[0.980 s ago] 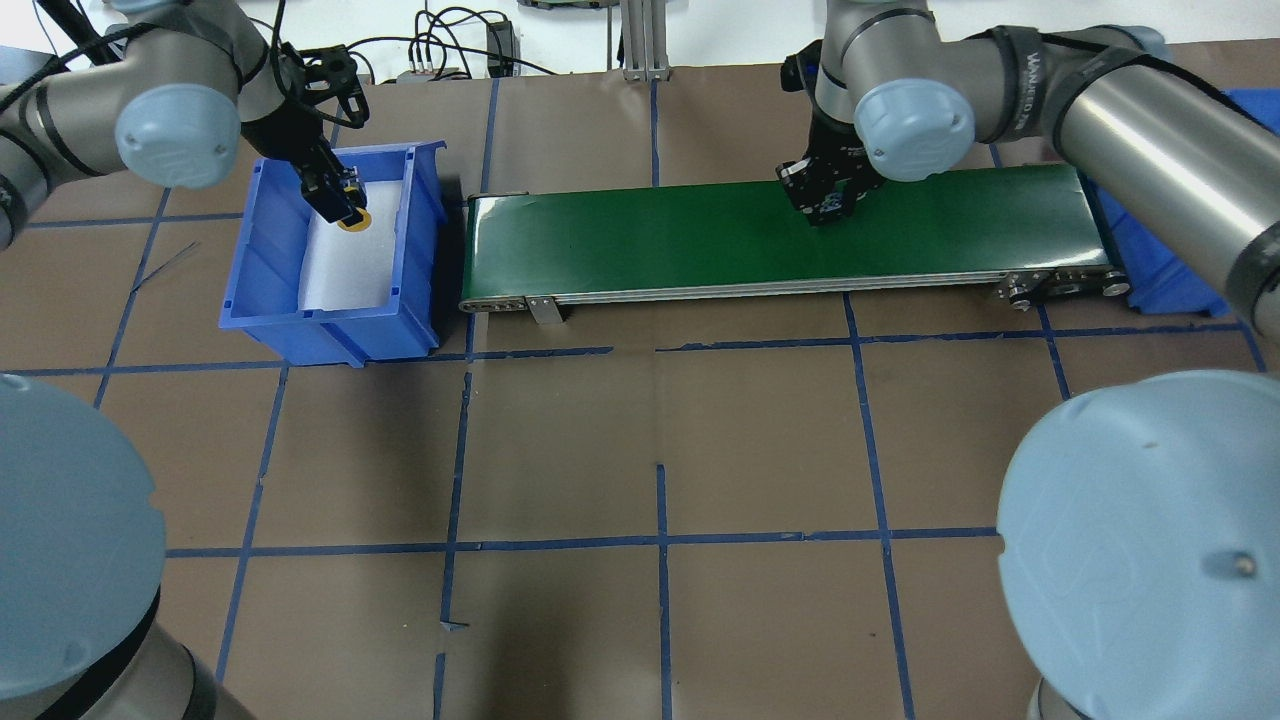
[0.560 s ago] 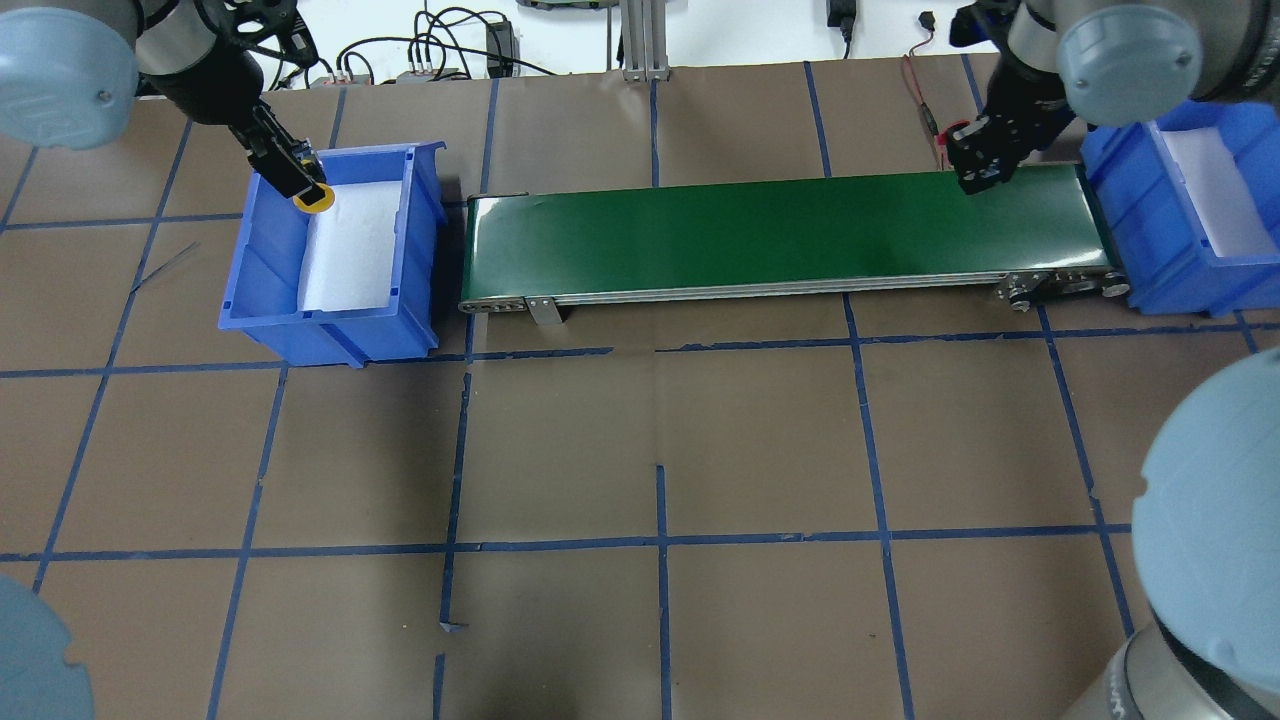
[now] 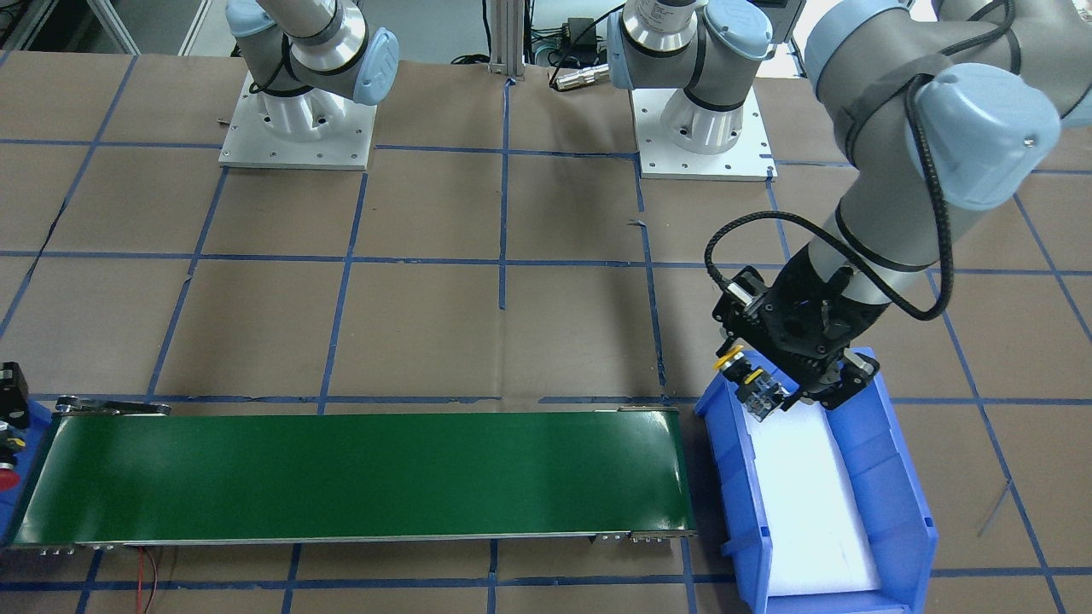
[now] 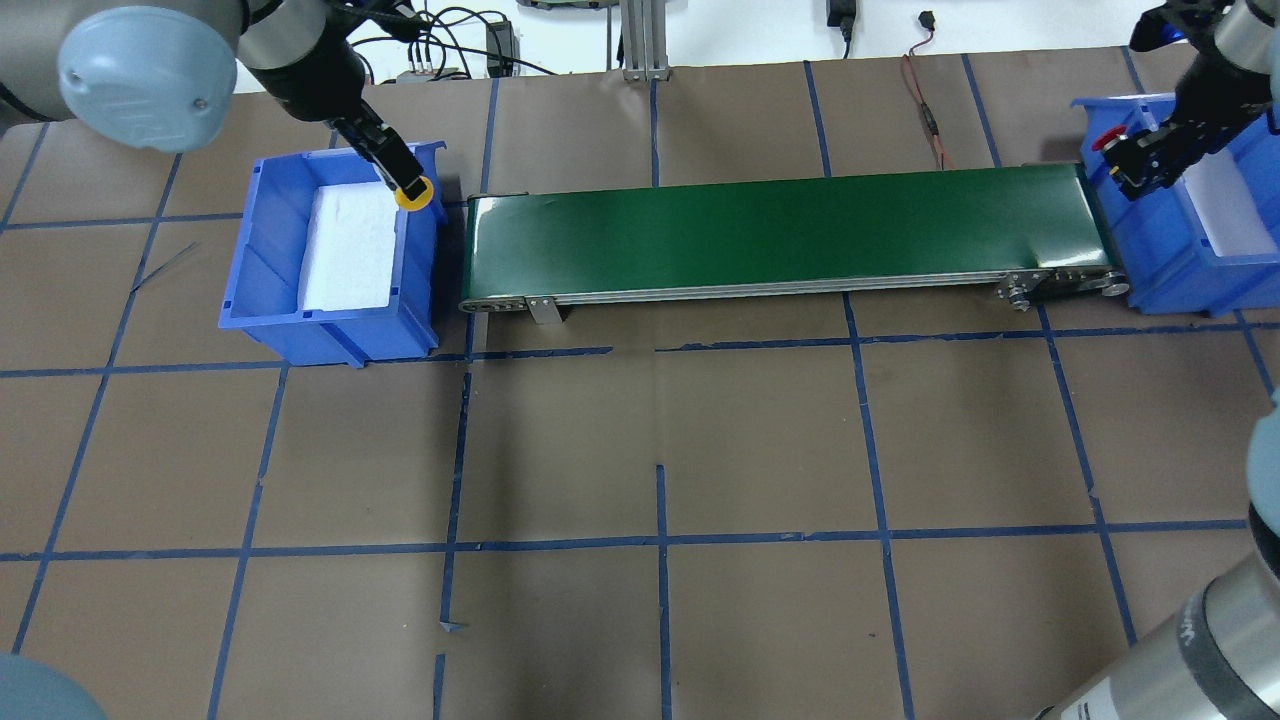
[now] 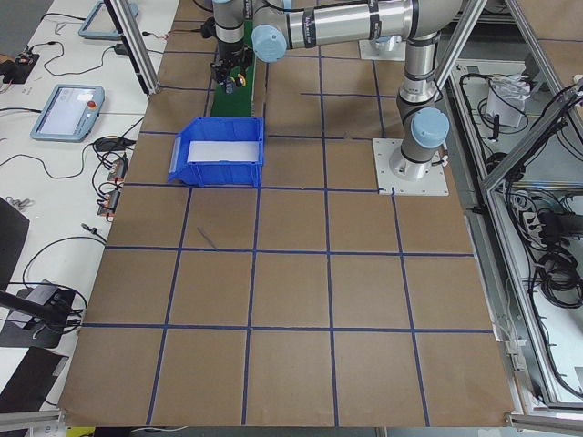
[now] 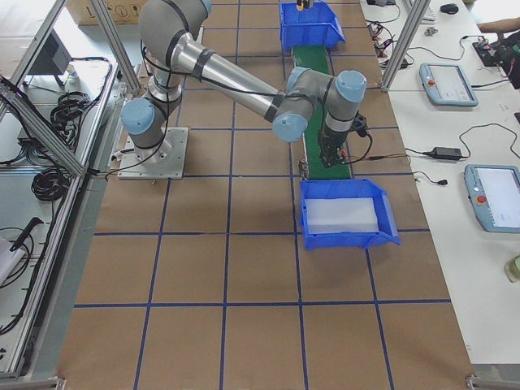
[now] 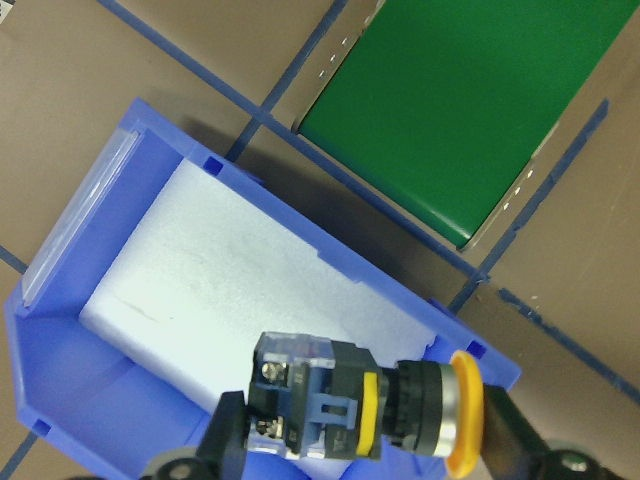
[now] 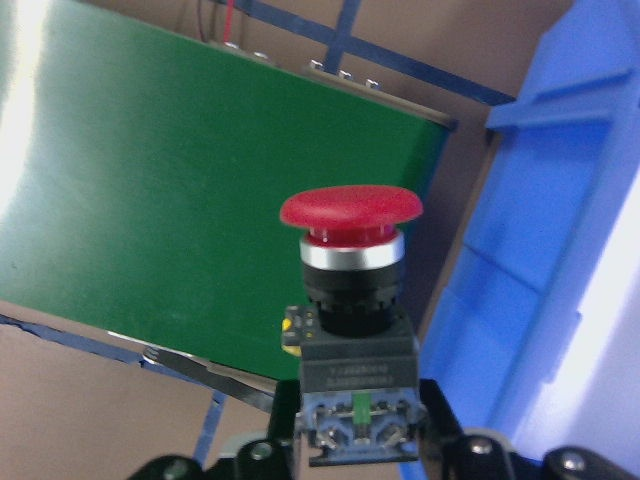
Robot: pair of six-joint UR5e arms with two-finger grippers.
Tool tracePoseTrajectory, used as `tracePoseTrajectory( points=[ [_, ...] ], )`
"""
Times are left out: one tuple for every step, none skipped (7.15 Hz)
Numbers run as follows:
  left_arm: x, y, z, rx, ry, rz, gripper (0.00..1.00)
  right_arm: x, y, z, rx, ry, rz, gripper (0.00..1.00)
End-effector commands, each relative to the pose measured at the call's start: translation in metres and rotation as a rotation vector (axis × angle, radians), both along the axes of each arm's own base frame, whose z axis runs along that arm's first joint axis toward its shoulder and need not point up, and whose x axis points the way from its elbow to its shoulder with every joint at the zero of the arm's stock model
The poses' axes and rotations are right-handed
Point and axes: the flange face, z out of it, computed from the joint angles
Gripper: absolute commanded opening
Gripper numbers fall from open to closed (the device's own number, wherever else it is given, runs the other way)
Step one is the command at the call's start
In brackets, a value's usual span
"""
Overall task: Transport two buttons from left to right
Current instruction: 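Carry red button to far bin while left gripper carries yellow button to belt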
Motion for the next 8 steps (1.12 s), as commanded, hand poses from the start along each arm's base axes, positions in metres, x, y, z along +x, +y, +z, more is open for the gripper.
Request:
tracePoseTrajectory(
  points=[
    [-0.024, -0.027, -0.053, 0.028, 0.081, 0.12, 0.71, -0.049, 0.013, 0.008, -0.01, 0.018, -0.025, 0.08],
    [-0.03, -0.034, -0.069, 0.036, 0.077, 0.136, 0.7, -0.067, 0.016, 0.018, -0.028, 0.028, -0.031, 0.08],
    [-0.031, -0.039, -0.085, 0.014, 0.076, 0.149, 0.7, -0.078, 0.013, 0.022, -0.037, 0.034, -0.024, 0.08],
    [-0.042, -0.044, -0.106, 0.035, 0.075, 0.169, 0.7, -0.089, 0.013, 0.02, -0.037, 0.036, -0.022, 0.08],
    [-0.05, -0.047, -0.114, 0.021, 0.074, 0.164, 0.7, -0.099, 0.011, 0.009, -0.031, 0.031, -0.024, 0.08],
    [-0.058, -0.048, -0.124, 0.026, 0.073, 0.166, 0.7, -0.106, 0.004, -0.006, -0.039, 0.033, -0.016, 0.08],
    [-0.059, -0.048, -0.128, 0.034, 0.075, 0.181, 0.71, -0.12, 0.002, -0.022, -0.035, 0.026, -0.014, 0.08],
    [-0.059, -0.048, -0.128, 0.032, 0.077, 0.181, 0.87, -0.136, 0.002, -0.036, -0.048, 0.031, -0.025, 0.08]
  ],
)
